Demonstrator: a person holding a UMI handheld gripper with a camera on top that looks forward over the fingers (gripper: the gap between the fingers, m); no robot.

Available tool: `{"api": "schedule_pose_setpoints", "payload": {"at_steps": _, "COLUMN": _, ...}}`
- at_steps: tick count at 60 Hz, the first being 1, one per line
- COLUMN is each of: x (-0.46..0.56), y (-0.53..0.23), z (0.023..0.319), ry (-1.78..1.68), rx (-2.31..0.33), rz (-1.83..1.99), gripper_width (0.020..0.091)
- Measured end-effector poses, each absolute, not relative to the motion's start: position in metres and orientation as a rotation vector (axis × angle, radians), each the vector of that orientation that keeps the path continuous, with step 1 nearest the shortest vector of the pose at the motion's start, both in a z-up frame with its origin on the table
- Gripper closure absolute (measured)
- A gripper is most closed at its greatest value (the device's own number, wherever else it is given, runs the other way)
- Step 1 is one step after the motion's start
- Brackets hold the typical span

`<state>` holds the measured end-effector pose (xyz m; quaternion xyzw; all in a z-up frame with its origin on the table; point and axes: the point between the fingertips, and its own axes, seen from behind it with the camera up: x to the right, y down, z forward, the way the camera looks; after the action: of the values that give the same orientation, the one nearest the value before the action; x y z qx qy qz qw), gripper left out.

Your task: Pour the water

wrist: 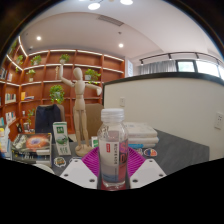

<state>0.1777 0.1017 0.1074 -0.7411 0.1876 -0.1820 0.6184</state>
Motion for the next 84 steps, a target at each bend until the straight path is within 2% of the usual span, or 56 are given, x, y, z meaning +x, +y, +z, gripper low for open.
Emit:
{"api": "schedule_pose_setpoints", "payload": {"at_steps": 3, "x": 0.179, "y": 0.104, "z": 0.100, "ry": 0.425, "rx": -1.714, "rz": -0.422, "gripper_width": 0.0736}}
{"api": "schedule_pose_setpoints", "payload": {"at_steps": 11, "x": 0.182, "y": 0.099, "z": 0.105, "ry": 0.422, "rx": -1.684, "rz": -0.415, "gripper_width": 0.0707}}
{"api": "schedule_pose_setpoints", "payload": {"at_steps": 21, "x": 0.180, "y": 0.102, "z": 0.099, "ry": 0.475, "rx": -1.670, "rz": -0.367, "gripper_width": 0.0592}}
{"api": "schedule_pose_setpoints", "payload": {"at_steps": 26, "x": 0.167, "y": 0.103, "z": 0.096, "ry": 0.451, "rx": -1.693, "rz": -0.289, "gripper_width": 0.0388}}
{"api": "schedule_pose_setpoints", "payload": {"at_steps": 33, "x": 0.151, "y": 0.086, "z": 0.099, "ry": 0.420, "rx": -1.720, "rz": -0.246, "gripper_width": 0.0267}}
{"api": "schedule_pose_setpoints", "payload": {"at_steps": 62, "x": 0.077, "y": -0.074, "z": 0.131, "ry": 0.312, "rx": -1.830, "rz": -0.233, "gripper_width": 0.0246}}
{"api": "schedule_pose_setpoints", "payload": {"at_steps": 71, "x": 0.057, "y": -0.100, "z": 0.148, "ry": 0.313, "rx": -1.791, "rz": -0.201, "gripper_width": 0.0246}}
{"api": "schedule_pose_setpoints", "payload": {"at_steps": 84, "x": 0.031, "y": -0.115, "z": 0.152, "ry": 0.274, "rx": -1.783, "rz": -0.159, "gripper_width": 0.0248}}
